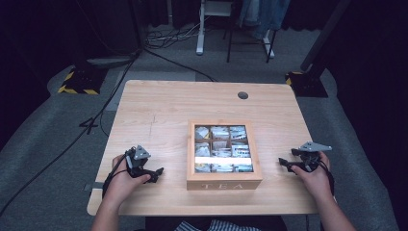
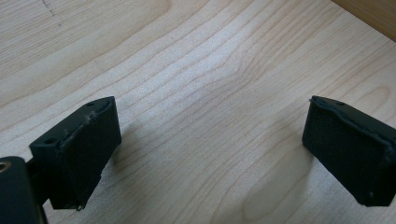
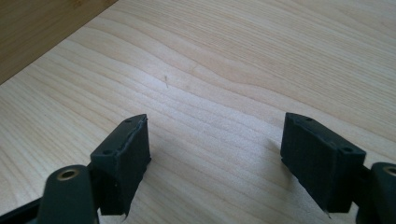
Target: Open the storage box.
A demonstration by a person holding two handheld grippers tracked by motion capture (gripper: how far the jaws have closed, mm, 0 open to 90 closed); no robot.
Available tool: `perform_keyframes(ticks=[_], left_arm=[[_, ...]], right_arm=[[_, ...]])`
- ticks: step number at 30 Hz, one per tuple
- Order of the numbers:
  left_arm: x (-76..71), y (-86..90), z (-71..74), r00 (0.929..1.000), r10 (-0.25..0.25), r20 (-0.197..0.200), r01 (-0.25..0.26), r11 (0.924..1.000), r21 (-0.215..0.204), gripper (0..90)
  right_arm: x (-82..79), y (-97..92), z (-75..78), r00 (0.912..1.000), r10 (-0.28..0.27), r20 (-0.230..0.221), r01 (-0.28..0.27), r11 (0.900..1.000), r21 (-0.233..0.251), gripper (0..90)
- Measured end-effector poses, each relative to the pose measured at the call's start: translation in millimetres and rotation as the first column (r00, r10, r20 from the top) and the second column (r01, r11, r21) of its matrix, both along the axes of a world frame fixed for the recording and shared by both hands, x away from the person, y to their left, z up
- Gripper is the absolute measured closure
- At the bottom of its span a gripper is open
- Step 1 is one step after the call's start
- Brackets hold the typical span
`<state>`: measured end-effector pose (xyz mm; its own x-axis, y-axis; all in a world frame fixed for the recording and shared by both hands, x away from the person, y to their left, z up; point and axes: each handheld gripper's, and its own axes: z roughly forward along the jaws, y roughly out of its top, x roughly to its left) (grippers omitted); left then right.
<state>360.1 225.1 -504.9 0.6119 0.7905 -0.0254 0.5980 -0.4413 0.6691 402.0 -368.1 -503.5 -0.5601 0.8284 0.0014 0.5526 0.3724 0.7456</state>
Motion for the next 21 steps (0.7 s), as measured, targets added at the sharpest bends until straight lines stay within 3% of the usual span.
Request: perform_keyframes(ticks=[3, 6, 8, 12, 13, 19, 21], left_arm=[[0.0, 1.9, 0.4, 0.9999, -0.012, 0.007, 0.012, 0.9999, -0.001, 6.3], [-0.8, 4.0, 2.7, 0.9999, -0.011, 0.004, 0.011, 0.9999, -0.006, 13.4], [-1.7, 6.4, 6.4, 0.9997, -0.009, -0.021, 0.009, 0.9999, 0.011, 19.8], [-4.0, 10.7, 13.1, 0.9997, -0.009, -0.021, 0.01, 0.9999, 0.014, 24.9], [-5.6, 12.2, 16.8, 0.9999, -0.003, -0.017, 0.003, 1.0, -0.005, 25.2], [-10.3, 14.2, 30.6, 1.0, 0.001, 0.007, -0.001, 0.9998, -0.022, 25.7], [-13.6, 13.9, 38.6, 0.9998, 0.003, 0.019, -0.002, 0.9988, -0.05, 25.8]], right_arm=[[0.0, 0.0, 0.0, 1.0, 0.0, 0.0, 0.0, 1.0, 0.0, 23.8], [0.0, 0.0, 0.0, 1.0, 0.0, 0.0, 0.0, 1.0, 0.0, 23.8], [0.0, -0.1, 0.0, 1.0, 0.001, 0.0, -0.001, 1.0, 0.0, 23.8], [0.0, 0.0, 0.0, 1.0, 0.0, 0.0, 0.0, 1.0, 0.0, 23.8], [0.0, 0.0, 0.0, 1.0, 0.0, 0.0, 0.0, 1.0, 0.0, 23.8], [0.0, 0.0, 0.0, 1.0, 0.0, 0.0, 0.0, 1.0, 0.0, 23.8], [0.0, 0.0, 0.0, 1.0, 0.0, 0.0, 0.0, 1.0, 0.0, 23.8]])
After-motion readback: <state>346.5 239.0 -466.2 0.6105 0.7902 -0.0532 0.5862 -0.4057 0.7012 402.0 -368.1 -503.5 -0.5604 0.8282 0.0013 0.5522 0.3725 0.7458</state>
